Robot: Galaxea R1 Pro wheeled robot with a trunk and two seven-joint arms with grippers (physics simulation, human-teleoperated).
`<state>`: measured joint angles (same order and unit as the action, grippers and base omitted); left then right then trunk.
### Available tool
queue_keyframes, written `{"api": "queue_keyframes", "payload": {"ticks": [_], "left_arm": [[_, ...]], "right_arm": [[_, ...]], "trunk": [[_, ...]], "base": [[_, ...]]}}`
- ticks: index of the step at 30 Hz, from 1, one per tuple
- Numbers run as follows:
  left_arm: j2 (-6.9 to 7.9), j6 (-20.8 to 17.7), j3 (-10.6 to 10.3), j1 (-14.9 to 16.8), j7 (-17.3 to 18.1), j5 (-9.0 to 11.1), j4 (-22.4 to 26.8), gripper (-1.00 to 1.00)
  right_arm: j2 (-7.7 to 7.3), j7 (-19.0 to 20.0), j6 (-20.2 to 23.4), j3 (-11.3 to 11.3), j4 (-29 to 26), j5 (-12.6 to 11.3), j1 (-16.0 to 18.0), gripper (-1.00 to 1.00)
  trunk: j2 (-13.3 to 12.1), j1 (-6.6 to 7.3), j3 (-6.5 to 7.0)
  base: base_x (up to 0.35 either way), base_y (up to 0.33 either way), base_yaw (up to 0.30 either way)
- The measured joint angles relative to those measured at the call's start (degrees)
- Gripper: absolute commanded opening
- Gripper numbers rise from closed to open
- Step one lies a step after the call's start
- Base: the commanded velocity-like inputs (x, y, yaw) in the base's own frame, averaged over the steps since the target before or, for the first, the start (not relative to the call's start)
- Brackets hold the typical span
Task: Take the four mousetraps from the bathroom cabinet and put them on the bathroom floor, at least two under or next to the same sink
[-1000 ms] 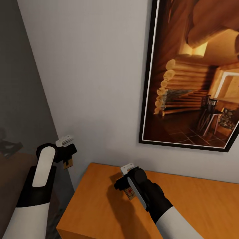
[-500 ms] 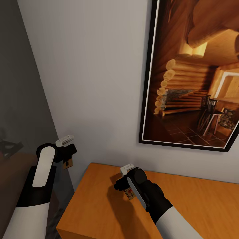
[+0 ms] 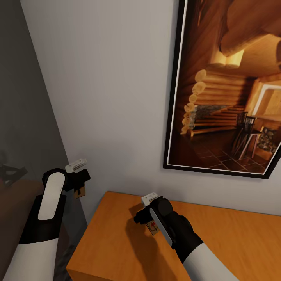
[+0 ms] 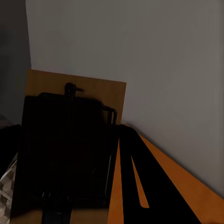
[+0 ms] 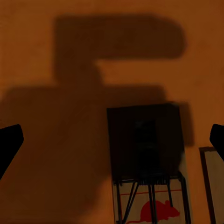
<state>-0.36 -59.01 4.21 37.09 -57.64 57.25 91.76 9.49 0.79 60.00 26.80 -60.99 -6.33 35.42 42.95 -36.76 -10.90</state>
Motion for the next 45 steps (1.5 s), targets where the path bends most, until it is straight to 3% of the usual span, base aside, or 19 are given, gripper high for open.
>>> {"api": "queue_keyframes", "payload": {"ticks": [9, 45], "left_arm": [[0.01, 0.00, 0.00, 0.00, -0.04, -0.03, 0.00, -1.00], [0.01, 0.00, 0.00, 0.00, -0.01, -0.01, 0.00, -1.00]], "right_arm": [[-0.08, 0.00, 0.00, -0.14, 0.01, -0.07, 0.00, 1.00], [-0.15, 0.00, 0.00, -0.26, 2.04, 0.01, 0.00, 1.00]], "trunk": [[2.41, -1.32, -1.08], [2.43, -1.32, -1.08]], "base": [[0.000, 0.000, 0.000], [0.000, 0.000, 0.000]]}}
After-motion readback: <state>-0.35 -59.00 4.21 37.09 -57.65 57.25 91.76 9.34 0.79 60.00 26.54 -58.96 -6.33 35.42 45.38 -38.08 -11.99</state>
